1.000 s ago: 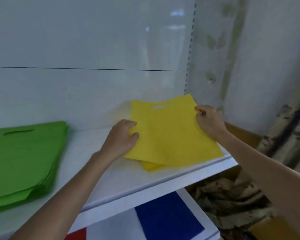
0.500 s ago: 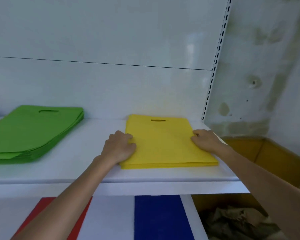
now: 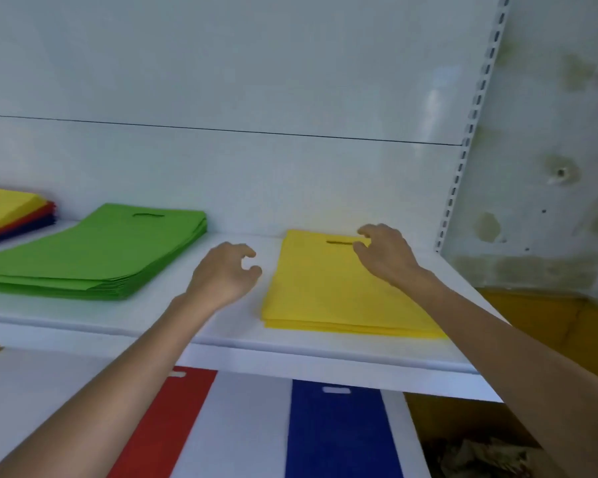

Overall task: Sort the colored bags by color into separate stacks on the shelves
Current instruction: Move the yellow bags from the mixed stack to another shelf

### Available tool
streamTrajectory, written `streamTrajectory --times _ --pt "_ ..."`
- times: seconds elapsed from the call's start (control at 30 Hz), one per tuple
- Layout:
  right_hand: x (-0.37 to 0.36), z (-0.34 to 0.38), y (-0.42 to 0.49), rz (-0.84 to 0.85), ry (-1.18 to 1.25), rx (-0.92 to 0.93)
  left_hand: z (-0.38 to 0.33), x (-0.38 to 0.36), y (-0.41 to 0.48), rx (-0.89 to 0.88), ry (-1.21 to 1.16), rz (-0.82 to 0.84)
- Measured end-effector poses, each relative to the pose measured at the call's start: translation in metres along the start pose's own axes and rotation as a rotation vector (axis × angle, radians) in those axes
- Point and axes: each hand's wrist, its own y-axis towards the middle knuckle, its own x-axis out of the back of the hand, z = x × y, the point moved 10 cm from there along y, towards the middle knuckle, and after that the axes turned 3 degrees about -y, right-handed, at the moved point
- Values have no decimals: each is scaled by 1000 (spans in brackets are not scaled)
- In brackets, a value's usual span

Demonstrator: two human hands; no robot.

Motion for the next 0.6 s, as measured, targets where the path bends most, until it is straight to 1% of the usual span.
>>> streamTrajectory --times 0.1,0.17,0.23,0.33,0.43,0.5,0.6 --pt "-11 98 8 -17 178 181 32 68 -10 -10 -58 -123" --pt "-25 170 6 -20 264 298 64 121 -26 4 -47 -239" --pt "-42 240 0 -9 325 388 105 167 -47 39 -22 -319" --pt "-69 345 -18 28 369 512 177 225 -83 134 60 -356" --pt "-93 438 -43 58 395 652 240 277 -116 216 93 -388" --pt "-104 485 -55 66 438 693 273 303 -132 253 110 -380" --pt "-116 540 -62 63 481 693 312 333 -147 265 129 -358"
